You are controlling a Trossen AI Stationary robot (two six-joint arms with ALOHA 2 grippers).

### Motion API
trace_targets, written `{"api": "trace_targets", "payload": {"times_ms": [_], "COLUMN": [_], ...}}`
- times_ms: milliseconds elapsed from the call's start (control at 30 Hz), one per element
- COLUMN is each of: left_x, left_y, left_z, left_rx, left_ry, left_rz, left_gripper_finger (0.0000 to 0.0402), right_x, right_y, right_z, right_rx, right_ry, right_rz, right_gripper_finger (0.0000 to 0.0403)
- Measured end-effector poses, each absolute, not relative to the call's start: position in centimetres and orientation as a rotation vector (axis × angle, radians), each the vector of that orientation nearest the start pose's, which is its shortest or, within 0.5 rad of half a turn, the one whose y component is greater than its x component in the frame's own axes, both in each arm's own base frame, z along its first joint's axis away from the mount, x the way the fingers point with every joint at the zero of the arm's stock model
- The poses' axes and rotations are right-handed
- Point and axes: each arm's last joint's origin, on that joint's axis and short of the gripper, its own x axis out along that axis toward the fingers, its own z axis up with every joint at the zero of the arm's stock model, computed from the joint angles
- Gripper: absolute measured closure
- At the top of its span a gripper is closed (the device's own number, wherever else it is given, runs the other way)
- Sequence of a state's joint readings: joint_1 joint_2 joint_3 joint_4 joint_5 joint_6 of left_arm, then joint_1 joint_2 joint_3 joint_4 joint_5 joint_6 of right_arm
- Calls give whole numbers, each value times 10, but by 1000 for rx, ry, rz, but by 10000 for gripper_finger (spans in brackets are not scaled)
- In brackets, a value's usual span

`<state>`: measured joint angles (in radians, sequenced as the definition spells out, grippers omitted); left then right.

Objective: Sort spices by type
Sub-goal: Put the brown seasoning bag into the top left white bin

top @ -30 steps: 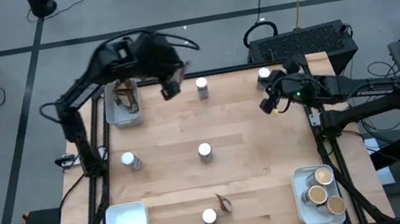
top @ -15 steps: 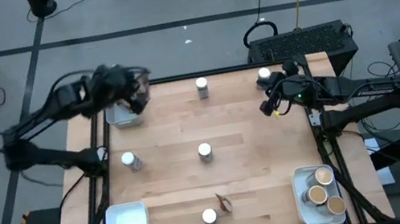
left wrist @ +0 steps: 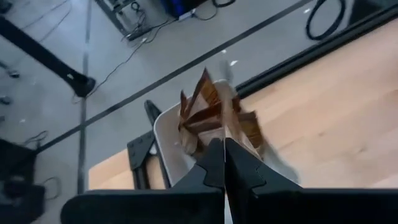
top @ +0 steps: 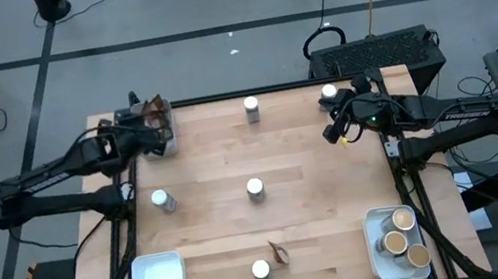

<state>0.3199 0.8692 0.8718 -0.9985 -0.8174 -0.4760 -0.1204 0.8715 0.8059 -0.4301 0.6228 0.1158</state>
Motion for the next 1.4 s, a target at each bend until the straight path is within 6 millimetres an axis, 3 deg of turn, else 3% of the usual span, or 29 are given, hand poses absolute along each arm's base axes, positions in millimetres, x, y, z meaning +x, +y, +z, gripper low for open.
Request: {"api": "trace_targets", "payload": {"times_ms": [133, 700, 1400], "left_x": [127, 125, 116], "left_y": [66, 68, 75], "left_z": [274, 227, 183], "left_rx": [-84, 22, 7], "left_ry": [765, 760, 714], "left_rz": [1309, 1420, 1535], "left_gripper_finger": [402, 402, 401], "right_x": [175, 175, 175], "right_y": [-38, -38, -38], "right_z": [306, 306, 306], "right_rx": [-18, -22, -26], "right_ry": [448, 452, 453], "right_rz": [-754, -753, -753], "right_gripper_finger": [403, 403, 403]}}
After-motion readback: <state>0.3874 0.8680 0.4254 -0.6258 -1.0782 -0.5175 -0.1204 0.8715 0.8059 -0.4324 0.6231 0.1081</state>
